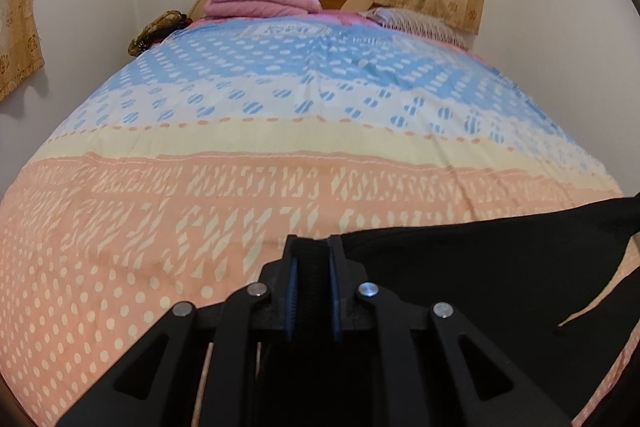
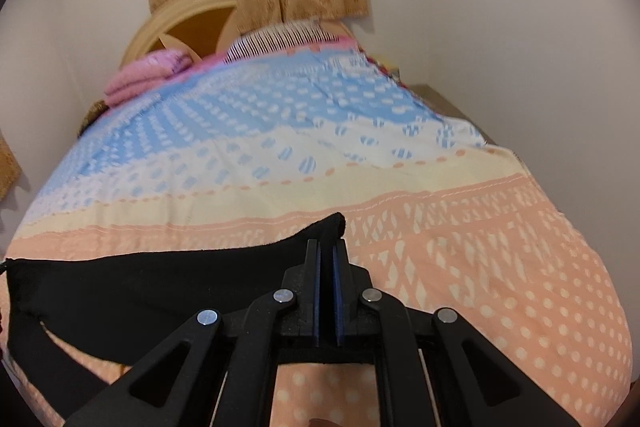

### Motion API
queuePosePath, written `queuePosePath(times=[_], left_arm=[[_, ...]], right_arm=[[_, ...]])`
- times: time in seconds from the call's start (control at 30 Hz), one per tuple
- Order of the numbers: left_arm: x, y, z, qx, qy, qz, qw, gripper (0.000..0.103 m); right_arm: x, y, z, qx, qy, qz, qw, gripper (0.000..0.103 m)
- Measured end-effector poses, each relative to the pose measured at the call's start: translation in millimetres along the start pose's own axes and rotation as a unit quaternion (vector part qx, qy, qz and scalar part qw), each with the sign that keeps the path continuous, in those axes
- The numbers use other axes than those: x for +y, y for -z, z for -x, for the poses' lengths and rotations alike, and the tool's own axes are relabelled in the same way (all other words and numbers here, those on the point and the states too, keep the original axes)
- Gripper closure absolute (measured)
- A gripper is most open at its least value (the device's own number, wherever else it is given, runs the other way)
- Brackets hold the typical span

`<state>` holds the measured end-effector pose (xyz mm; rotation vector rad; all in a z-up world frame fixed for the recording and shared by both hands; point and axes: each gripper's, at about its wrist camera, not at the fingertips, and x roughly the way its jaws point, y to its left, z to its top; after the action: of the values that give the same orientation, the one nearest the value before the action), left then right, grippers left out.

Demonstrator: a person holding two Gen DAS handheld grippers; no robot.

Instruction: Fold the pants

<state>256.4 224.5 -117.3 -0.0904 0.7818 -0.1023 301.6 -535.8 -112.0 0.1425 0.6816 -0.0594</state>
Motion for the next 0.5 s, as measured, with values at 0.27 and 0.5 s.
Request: queuePosePath(times=[0.27,0.5], left_arm=[[10.8,16.4,36.2,-0.044,0.038,0.026,0.9980,0.089],[16.8,48.3,70.6,-0.067,0.066,0.028,0.9952,0.089]], right_arm=[[-16.3,19.4,60.4,-0.059,-0.018,-0.016,0.998,0.098],[-30.9,54.4,105.0,-0.091,-0.041,-0.034,0.994,0.099]])
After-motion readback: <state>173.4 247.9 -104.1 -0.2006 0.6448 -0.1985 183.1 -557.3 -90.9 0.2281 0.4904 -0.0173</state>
